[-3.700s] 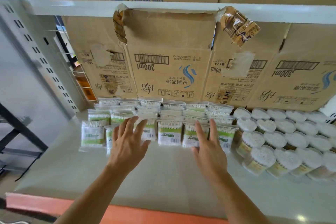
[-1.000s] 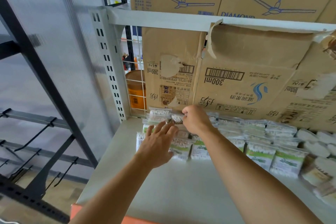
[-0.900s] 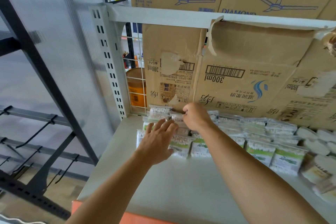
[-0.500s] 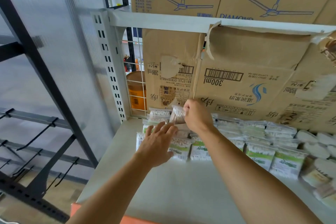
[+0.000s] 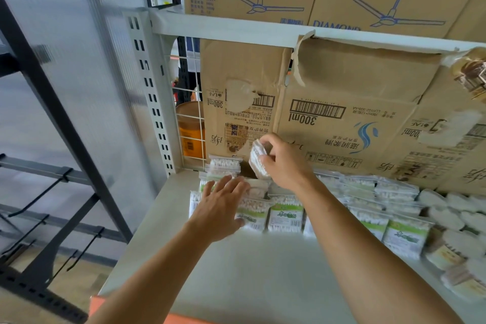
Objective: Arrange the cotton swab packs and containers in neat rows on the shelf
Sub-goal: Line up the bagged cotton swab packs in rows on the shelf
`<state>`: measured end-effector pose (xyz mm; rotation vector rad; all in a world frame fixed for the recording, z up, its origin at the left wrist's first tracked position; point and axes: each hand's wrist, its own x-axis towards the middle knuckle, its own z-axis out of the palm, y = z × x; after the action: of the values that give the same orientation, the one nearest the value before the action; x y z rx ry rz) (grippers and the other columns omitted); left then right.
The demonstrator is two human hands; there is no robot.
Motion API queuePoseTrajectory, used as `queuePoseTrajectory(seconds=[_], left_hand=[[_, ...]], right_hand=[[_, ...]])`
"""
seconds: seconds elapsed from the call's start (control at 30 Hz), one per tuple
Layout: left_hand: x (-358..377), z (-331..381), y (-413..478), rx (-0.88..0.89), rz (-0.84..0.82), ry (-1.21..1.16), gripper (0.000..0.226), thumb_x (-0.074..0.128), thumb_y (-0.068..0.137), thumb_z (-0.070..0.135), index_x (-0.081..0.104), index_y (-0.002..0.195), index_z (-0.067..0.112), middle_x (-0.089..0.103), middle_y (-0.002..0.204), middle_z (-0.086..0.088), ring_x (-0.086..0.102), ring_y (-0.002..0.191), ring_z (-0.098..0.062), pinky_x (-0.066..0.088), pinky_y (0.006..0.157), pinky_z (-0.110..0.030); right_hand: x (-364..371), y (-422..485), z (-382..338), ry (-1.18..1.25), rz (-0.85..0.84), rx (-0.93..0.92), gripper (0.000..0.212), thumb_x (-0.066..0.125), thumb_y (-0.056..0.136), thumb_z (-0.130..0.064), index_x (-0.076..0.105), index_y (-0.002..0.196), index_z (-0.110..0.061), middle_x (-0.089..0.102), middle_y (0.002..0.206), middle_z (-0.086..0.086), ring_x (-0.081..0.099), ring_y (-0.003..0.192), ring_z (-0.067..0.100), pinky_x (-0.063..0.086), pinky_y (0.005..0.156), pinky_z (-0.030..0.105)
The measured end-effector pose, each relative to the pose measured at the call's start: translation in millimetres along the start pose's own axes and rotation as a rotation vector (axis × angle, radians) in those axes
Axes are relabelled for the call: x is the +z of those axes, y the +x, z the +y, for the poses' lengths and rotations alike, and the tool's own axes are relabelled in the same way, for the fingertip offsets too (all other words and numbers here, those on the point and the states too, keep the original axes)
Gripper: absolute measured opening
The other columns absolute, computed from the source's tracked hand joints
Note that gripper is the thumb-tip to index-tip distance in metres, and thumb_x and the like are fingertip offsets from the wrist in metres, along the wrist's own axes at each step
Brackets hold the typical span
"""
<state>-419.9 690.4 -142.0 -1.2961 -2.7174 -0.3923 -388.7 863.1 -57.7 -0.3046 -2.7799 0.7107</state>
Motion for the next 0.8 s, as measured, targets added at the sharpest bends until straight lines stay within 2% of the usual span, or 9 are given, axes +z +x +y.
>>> queuePoseTrajectory(seconds=[0.07,0.13,0.3,0.4,0.5,0.6,0.67,0.7,0.8], left_hand=[[-1,0,-1,-0.004,0.000,0.003,0.074,0.070,0.077,0.046,0.035,0.137,0.023,0.035,0.147,0.007,0.022,0.138,-0.019,0.019,0.115,-0.048],[-1,0,-2,-0.005,-0.001,0.007,0.073,0.069,0.078,0.047,0.034,0.137,0.023,0.034,0.147,0.008,0.022,0.138,-0.018,0.019,0.116,-0.047],[-1,2,-5,-0.006,0.010,-0.003,0.072,0.069,0.078,0.045,0.034,0.137,0.023,0.033,0.147,0.007,0.022,0.139,-0.019,0.019,0.116,-0.046],[-2,3,-7,-0.008,0.020,-0.012,0.072,0.071,0.078,0.044,0.035,0.137,0.022,0.034,0.148,0.006,0.022,0.139,-0.019,0.018,0.115,-0.046],[-3,4,-7,-0.008,0.016,-0.010,0.070,0.070,0.079,0.043,0.036,0.136,0.023,0.033,0.148,0.007,0.021,0.139,-0.018,0.017,0.114,-0.045],[-3,4,-7,-0.012,0.005,-0.011,0.071,0.070,0.078,0.044,0.036,0.137,0.023,0.032,0.148,0.007,0.021,0.139,-0.018,0.018,0.114,-0.046],[-3,3,-6,-0.014,-0.005,-0.003,0.072,0.071,0.077,0.045,0.035,0.136,0.023,0.032,0.149,0.006,0.021,0.140,-0.019,0.019,0.115,-0.048],[-2,3,-6,-0.015,-0.008,0.002,0.073,0.071,0.077,0.045,0.035,0.137,0.023,0.032,0.149,0.006,0.021,0.140,-0.020,0.019,0.115,-0.048],[-2,3,-5,-0.016,-0.009,0.013,0.075,0.071,0.076,0.046,0.035,0.137,0.023,0.032,0.150,0.006,0.021,0.140,-0.020,0.019,0.114,-0.047]], right_hand=[[0,-1,-1,0.081,0.018,-0.014,0.039,0.046,0.097,-0.013,0.049,0.129,-0.035,0.068,0.111,-0.001,0.041,0.051,-0.001,0.029,0.046,0.015],[-1,-2,-3,0.185,0.081,0.007,0.039,0.042,0.097,-0.009,0.056,0.128,-0.028,0.066,0.119,-0.002,0.035,0.051,-0.005,0.025,0.049,0.011],[1,-3,-7,0.295,0.199,0.089,0.027,0.051,0.092,-0.010,0.073,0.106,-0.015,0.074,0.096,-0.003,0.051,0.048,-0.004,0.035,0.050,0.010],[1,-4,-14,0.388,0.287,0.126,0.025,0.052,0.089,-0.008,0.075,0.099,-0.012,0.074,0.084,0.000,0.063,0.056,0.012,0.054,0.058,0.028],[3,-4,-18,0.474,0.347,0.129,0.025,0.052,0.085,-0.005,0.075,0.094,-0.007,0.074,0.082,0.006,0.069,0.068,0.019,0.059,0.069,0.040],[8,-3,-21,0.421,0.223,0.193,0.022,0.052,0.081,-0.001,0.066,0.091,0.012,0.069,0.088,0.028,0.067,0.078,0.043,0.056,0.068,0.057],[11,-1,-22,0.411,0.117,0.247,0.026,0.052,0.077,0.006,0.058,0.098,0.020,0.062,0.102,0.035,0.063,0.087,0.048,0.052,0.069,0.062],[10,-1,-21,0.366,0.079,0.247,0.026,0.053,0.078,0.008,0.058,0.100,0.020,0.063,0.108,0.032,0.066,0.087,0.044,0.054,0.072,0.058],[11,-3,-15,0.130,0.023,0.147,0.017,0.057,0.087,0.003,0.069,0.098,0.010,0.070,0.105,0.018,0.069,0.086,0.025,0.057,0.075,0.031]])
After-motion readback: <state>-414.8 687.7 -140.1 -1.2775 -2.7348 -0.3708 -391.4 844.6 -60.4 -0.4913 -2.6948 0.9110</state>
